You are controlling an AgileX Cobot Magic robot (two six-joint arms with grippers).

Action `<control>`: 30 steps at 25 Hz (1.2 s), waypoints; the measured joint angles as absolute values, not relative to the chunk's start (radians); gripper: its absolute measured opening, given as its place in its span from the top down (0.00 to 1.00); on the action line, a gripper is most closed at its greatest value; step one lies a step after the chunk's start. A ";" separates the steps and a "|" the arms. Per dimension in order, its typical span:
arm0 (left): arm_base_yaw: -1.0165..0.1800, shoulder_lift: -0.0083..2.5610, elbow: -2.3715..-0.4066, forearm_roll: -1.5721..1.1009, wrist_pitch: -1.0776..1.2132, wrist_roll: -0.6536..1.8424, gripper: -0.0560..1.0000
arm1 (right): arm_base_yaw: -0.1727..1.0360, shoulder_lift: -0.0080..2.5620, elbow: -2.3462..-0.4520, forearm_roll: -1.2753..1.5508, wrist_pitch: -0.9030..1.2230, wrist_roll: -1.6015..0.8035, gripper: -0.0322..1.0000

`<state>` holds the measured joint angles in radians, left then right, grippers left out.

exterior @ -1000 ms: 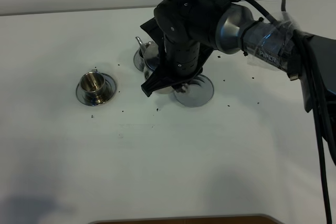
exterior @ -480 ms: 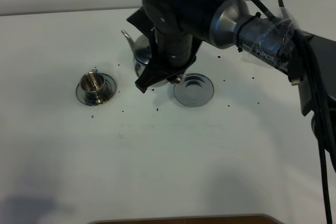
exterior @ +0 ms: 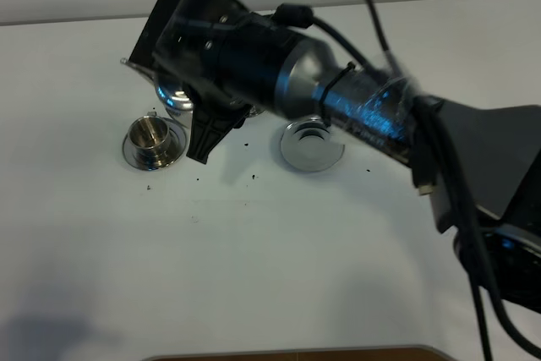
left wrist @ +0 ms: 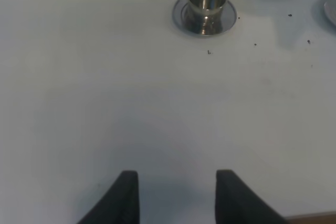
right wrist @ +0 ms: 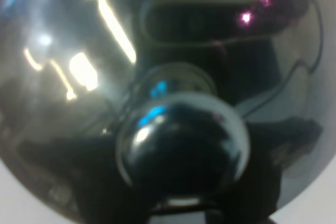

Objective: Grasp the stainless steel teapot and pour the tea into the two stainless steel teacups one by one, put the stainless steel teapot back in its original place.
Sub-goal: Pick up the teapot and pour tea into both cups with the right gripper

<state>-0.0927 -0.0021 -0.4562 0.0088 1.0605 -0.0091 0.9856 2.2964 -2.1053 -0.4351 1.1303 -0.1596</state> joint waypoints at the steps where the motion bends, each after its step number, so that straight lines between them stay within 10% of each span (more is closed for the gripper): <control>1: -0.093 -0.002 -0.456 0.009 1.061 -0.009 0.57 | 0.992 2.307 -2.105 -0.449 1.124 -0.187 0.78; 30: -0.093 -0.002 -0.456 0.009 1.061 -0.009 0.57 | 1.063 2.444 -2.107 -0.851 1.120 -0.312 0.78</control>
<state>-0.0927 -0.0021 -0.4562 0.0088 1.0605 -0.0091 1.0635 2.4445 -2.1075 -0.8513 1.1199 -0.3116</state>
